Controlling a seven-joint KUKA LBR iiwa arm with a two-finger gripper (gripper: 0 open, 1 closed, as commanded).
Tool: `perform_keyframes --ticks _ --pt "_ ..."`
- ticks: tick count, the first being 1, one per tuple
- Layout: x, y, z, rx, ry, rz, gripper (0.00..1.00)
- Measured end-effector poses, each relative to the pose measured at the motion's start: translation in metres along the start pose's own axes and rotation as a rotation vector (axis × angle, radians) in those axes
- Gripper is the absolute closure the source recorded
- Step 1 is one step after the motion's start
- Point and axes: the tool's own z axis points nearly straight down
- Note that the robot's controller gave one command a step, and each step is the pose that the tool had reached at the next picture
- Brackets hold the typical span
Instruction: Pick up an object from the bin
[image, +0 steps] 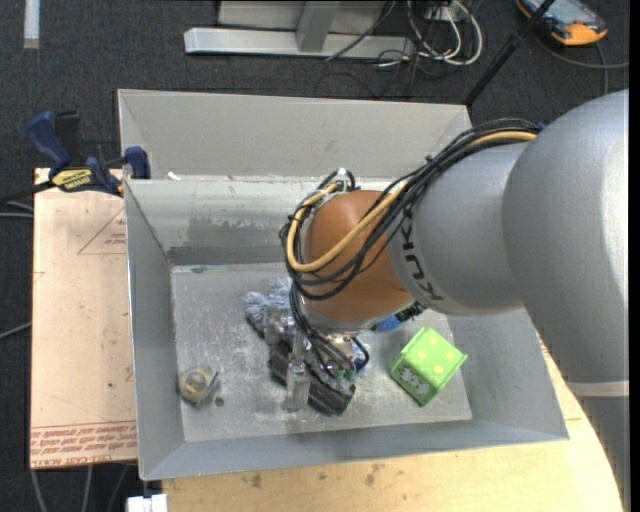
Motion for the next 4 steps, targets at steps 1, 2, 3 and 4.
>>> perform_keyframes --ticks 1,2,3,4 --pt "-0.028 -0.029 0.008 -0.001 -0.002 -0.196 0.0" --pt "-0.041 -0.047 0.027 -0.002 -0.005 -0.13 1.0" --pt "-0.041 -0.047 0.027 -0.002 -0.005 -0.13 1.0" --pt "0.013 -0.048 -0.131 0.0 -0.004 -0.137 1.0"
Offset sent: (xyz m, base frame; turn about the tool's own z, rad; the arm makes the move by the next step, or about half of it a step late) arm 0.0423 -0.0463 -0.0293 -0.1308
